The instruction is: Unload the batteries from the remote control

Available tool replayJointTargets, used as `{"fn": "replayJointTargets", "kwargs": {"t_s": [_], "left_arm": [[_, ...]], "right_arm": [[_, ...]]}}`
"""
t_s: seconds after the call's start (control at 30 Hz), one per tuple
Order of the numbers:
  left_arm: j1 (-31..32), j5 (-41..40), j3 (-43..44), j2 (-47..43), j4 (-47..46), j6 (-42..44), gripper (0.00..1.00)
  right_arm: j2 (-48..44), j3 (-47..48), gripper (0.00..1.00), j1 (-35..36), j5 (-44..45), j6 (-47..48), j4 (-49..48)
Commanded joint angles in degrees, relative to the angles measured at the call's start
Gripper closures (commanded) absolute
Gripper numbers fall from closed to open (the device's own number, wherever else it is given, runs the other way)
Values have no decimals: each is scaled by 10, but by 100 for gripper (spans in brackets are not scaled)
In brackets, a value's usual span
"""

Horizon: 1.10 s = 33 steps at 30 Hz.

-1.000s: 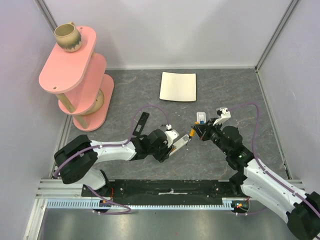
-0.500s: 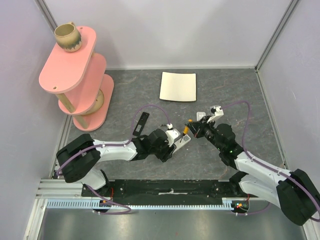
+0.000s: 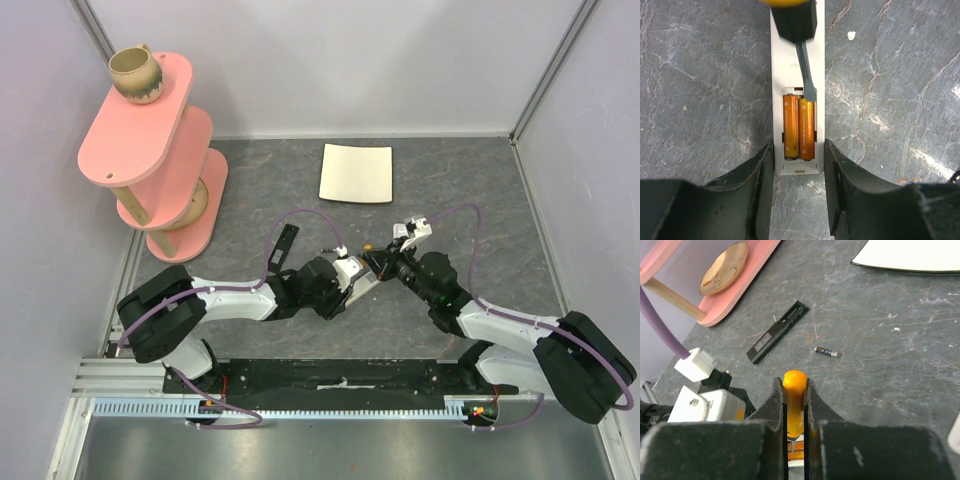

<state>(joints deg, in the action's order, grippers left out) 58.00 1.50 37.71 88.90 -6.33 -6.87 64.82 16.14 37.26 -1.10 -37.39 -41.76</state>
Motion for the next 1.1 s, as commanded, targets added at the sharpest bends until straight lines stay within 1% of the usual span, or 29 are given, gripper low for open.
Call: {"fn": "replayJointTargets", "kwargs": {"t_s": [0.0, 0.1, 0.4, 0.77, 1.07], "left_arm": [[2, 2, -4, 11, 21, 15, 77], [3, 3, -4, 10, 22, 16, 82], [2, 21, -4, 15, 21, 18, 82], [2, 22, -2, 19, 22, 20, 83], [2, 16, -1, 23, 21, 20, 83]], "right_arm": [[22, 9, 100, 30, 36, 31, -50], [37, 11, 100, 44, 52, 38, -58], [42, -12, 100, 51, 97, 57, -72], [73, -25, 100, 51, 80, 57, -101], [46, -52, 100, 53, 72, 53, -99]]}}
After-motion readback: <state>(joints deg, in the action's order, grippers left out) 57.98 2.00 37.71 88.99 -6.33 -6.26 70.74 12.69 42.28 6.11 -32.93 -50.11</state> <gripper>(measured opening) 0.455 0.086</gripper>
